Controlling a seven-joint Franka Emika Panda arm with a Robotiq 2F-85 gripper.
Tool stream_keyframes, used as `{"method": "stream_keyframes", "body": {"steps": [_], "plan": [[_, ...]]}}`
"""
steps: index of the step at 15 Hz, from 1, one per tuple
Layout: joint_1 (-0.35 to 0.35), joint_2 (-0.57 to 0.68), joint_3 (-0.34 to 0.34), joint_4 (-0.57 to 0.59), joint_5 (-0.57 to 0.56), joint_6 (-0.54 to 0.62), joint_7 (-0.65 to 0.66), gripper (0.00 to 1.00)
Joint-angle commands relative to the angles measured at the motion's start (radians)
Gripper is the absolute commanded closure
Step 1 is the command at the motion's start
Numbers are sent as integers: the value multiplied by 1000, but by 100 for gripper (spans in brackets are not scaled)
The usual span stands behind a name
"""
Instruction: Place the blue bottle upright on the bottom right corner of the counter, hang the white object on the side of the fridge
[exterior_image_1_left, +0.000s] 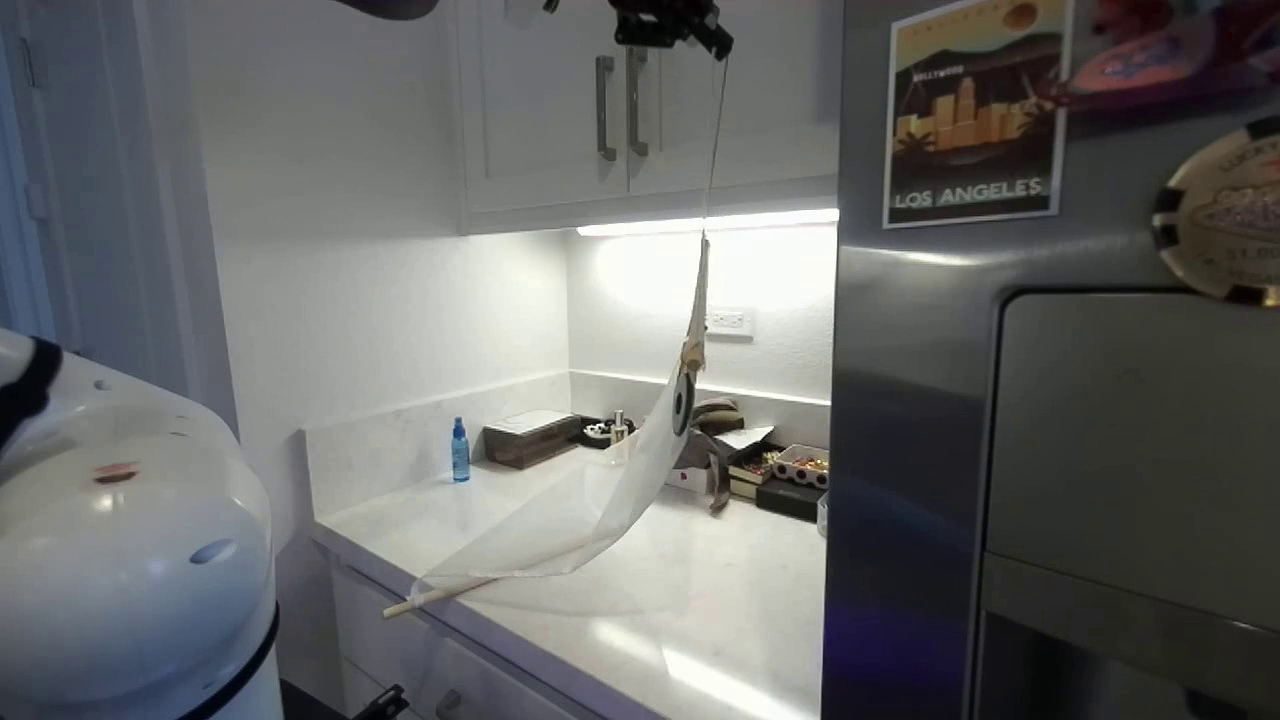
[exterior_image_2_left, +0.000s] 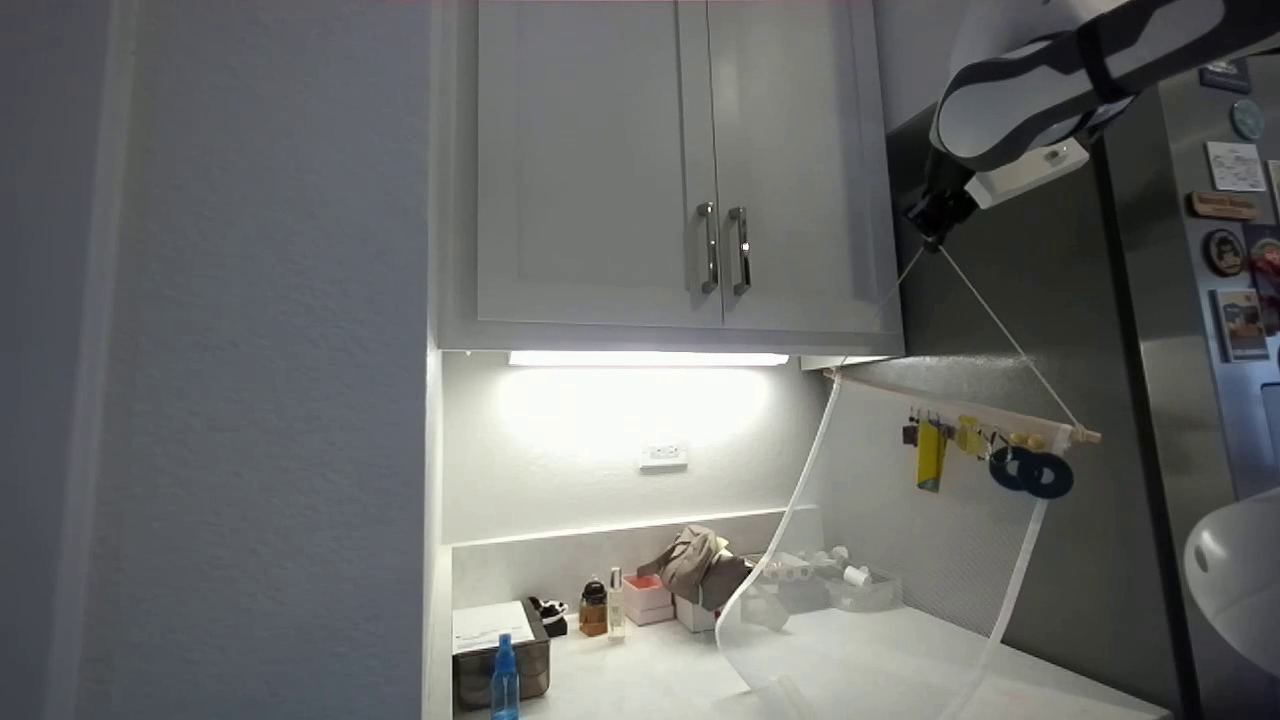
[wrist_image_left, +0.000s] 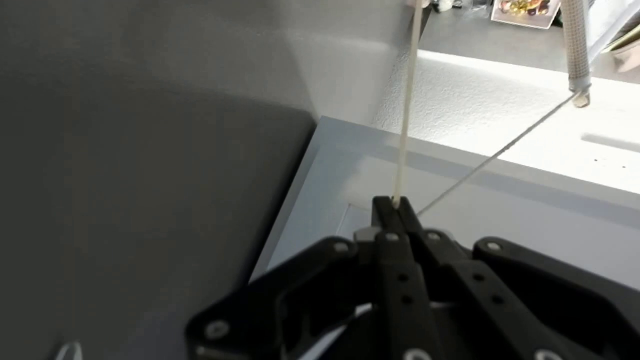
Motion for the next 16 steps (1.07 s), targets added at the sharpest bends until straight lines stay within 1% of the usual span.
{"method": "stream_keyframes", "body": {"steps": [1, 4, 8, 16], "plan": [[-4, 7, 19, 86, -13, -60, 46, 100], [-8, 9, 27, 142, -21, -81, 65, 100], [-19, 17, 26, 215, -30, -80, 88, 100], [-69, 82, 6, 364, -29, -91, 171, 100]]}}
